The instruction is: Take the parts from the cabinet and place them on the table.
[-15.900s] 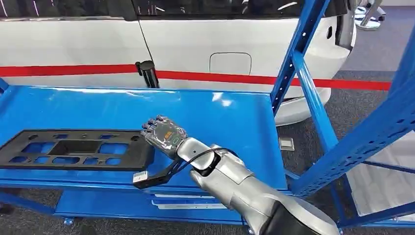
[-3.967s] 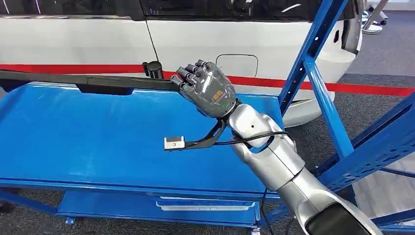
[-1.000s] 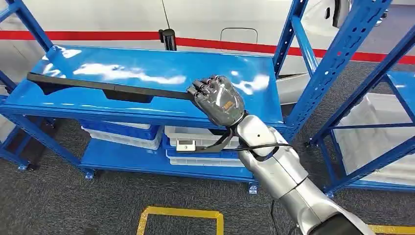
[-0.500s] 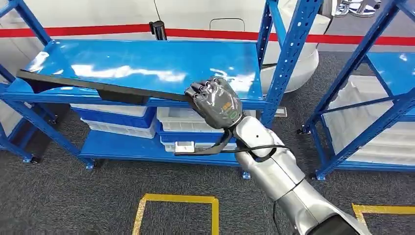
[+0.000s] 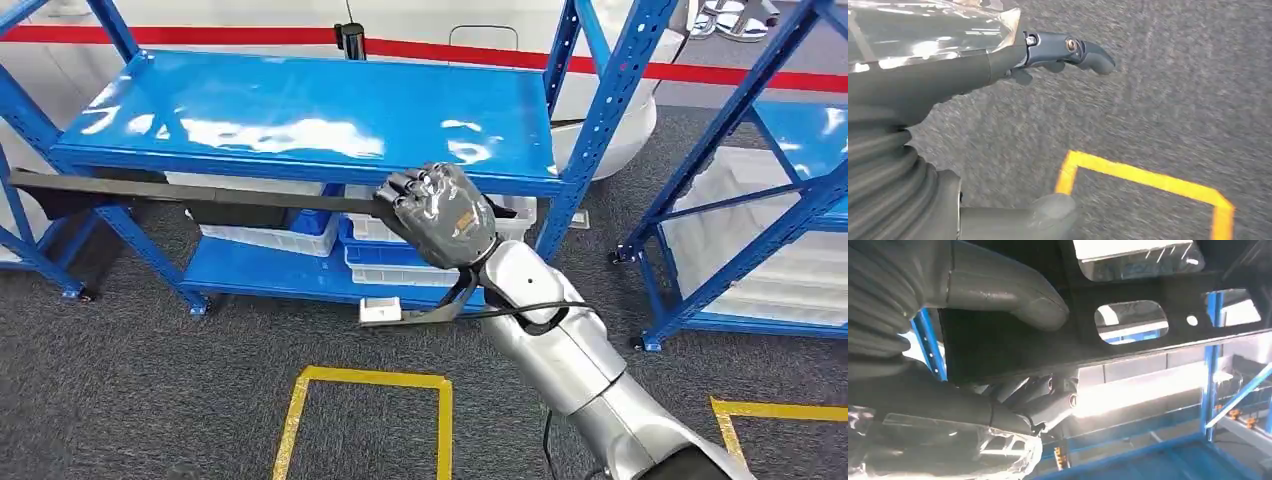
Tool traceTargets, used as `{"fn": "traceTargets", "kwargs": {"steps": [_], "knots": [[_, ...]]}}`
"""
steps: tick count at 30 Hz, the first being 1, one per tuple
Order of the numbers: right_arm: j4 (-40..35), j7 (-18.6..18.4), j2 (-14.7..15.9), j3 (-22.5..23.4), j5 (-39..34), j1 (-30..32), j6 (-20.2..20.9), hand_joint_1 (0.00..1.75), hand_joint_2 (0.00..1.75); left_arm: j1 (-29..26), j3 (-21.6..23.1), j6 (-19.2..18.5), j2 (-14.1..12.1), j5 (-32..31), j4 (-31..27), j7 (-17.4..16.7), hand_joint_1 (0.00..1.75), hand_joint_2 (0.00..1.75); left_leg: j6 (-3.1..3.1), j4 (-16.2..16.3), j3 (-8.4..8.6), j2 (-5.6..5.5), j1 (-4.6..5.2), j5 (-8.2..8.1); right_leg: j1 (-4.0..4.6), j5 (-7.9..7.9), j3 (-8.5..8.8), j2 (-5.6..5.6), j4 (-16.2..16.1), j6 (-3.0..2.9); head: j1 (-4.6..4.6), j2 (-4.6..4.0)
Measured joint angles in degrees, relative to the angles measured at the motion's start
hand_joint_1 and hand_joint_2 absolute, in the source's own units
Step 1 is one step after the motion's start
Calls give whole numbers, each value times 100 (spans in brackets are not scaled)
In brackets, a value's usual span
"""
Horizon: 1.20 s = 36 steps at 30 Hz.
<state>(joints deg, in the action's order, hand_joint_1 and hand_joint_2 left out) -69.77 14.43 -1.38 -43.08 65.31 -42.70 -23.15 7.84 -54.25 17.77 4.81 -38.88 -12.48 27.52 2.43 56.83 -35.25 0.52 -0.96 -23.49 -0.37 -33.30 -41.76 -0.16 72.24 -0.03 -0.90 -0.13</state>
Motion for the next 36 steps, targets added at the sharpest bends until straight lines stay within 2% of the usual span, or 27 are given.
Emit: {"fn": "traceTargets", "kwargs": {"steps": [1,2,3,4,5,6,7,10,11,12,13,15,16,17,19,20,21,22,25,26,28,30,31,32,34,35,36], "knots": [[-4,0,13,-2,0,9,-2,173,175,0,0,0,0,0,0,2,0,175,-5,5,-110,7,1,89,-4,-4,-3,1,325,65,13,0],[-7,-4,24,-4,13,24,-9,173,175,0,0,0,2,0,0,2,0,175,-17,8,-223,13,1,176,-5,140,86,1,441,154,4,0],[-9,-11,28,-7,48,29,-15,173,175,-1,0,0,4,0,0,2,0,175,-31,14,-342,19,-1,266,-5,358,295,1,317,245,13,0],[-17,-11,31,-15,63,29,-15,173,175,-1,0,0,9,0,0,2,0,175,-51,17,-431,18,-4,342,-5,486,560,0,35,285,11,0],[-33,-11,31,-26,72,28,-11,173,175,-2,-2,-2,11,0,0,2,0,175,-76,22,-514,17,-3,426,-13,466,954,-1,-448,269,13,0],[-72,-11,22,-35,87,26,-9,173,175,-5,-2,-2,11,0,0,2,0,175,-118,38,-571,12,19,489,6,238,1476,0,-1075,189,13,0],[-103,-13,11,-39,94,23,-7,173,175,-11,-4,-2,13,0,0,9,0,175,-149,61,-609,19,30,549,51,40,1776,10,-1695,144,15,0],[-116,-35,9,-77,85,24,46,173,175,-33,-17,4,4,26,0,22,0,175,-236,-15,-636,15,17,785,71,111,1592,24,-1594,71,-9,0],[-116,-48,4,-85,87,20,85,173,175,-56,-26,7,-15,33,0,22,0,175,-262,-9,-677,-16,-30,734,-81,191,1578,4,-1601,-19,-4,0],[-116,-55,-26,-101,94,9,127,173,175,-83,-26,4,-7,33,2,24,0,175,-301,122,-712,-35,-29,420,-46,267,1541,-7,-1597,-49,-26,0],[-116,-66,-48,-118,96,-5,144,173,175,-94,-26,7,-7,35,4,26,0,175,-320,463,-785,-39,-40,13,-31,343,1479,-19,-1594,-130,-20,0],[-116,-74,-66,-138,94,-12,155,173,175,-92,-31,7,-13,42,2,28,0,175,-371,1385,-986,-43,-40,-552,-8,484,1308,-28,-1581,-139,-20,0],[-114,-79,-66,-146,94,-12,155,173,175,-93,-37,7,-15,44,2,31,0,175,-388,1706,-1012,-42,-42,-607,-2,546,1217,-33,-1565,-131,-24,0],[-111,-79,-66,-151,83,-13,162,173,175,-93,-48,7,-13,50,2,31,0,175,-391,1830,-953,-42,-49,-509,-2,602,1123,-35,-1541,-121,-26,0],[-98,-79,-74,-155,52,-19,179,173,175,-92,-59,9,-18,61,2,31,0,175,-398,1409,-486,-39,-95,-149,-12,708,918,-37,-1484,-67,-31,0],[-96,-79,-85,-155,41,-33,181,173,175,-90,-61,13,-22,66,2,33,0,175,-402,976,-128,-40,-114,-112,-20,752,834,-32,-1450,-46,-20,0],[-96,-79,-109,-155,26,-63,186,173,175,-74,-63,15,-15,68,2,33,0,175,-435,503,150,-54,-125,-373,-2,781,768,-24,-1407,1,-41,0],[-94,-79,-120,-149,13,-98,186,173,175,-71,-66,15,-18,81,0,42,0,175,-397,239,310,-107,-78,-430,31,813,707,-23,-1383,45,-44,0],[-81,-79,-164,-162,2,-138,199,173,175,-83,-81,22,-11,94,0,48,0,175,-243,250,207,-97,-17,-339,37,954,671,-26,-1418,178,-30,0],[-70,-79,-155,-162,-2,-145,201,173,175,-87,-87,24,-7,101,2,48,0,175,-124,190,169,-72,-37,-258,46,937,617,-24,-1384,213,-39,0],[-52,-74,-153,-162,-15,-158,218,173,175,-84,-96,33,-9,101,0,50,0,175,12,188,32,-52,-12,-146,30,466,400,-7,-946,129,-11,0],[-31,-74,-155,-173,-44,-160,238,173,175,-88,-103,39,-24,109,0,52,0,175,48,191,-143,-49,18,-12,30,-90,164,-6,-42,63,-9,0],[-13,-74,-155,-188,-53,-159,238,173,175,-92,-105,39,-28,109,0,57,0,175,56,193,-237,-46,38,62,36,-223,107,-5,324,76,-11,0],[0,-74,-155,-201,-57,-156,243,173,175,-98,-105,39,-26,116,0,66,0,175,62,193,-333,-45,60,132,45,-199,160,-3,452,103,-9,0],[15,-74,-162,-219,-59,-156,245,173,175,-102,-107,39,-26,116,0,77,0,175,73,194,-492,-45,112,269,102,98,583,-2,33,141,-11,0],[17,-74,-171,-221,-59,-159,245,173,175,-105,-109,39,-22,116,0,81,0,175,81,193,-560,-47,138,339,147,223,937,-1,-427,94,-13,0],[17,-74,-188,-223,-59,-176,245,173,175,-106,-111,39,-15,116,0,81,0,175,83,194,-600,-43,121,403,227,215,1303,-2,-934,-16,-6,0]]}}
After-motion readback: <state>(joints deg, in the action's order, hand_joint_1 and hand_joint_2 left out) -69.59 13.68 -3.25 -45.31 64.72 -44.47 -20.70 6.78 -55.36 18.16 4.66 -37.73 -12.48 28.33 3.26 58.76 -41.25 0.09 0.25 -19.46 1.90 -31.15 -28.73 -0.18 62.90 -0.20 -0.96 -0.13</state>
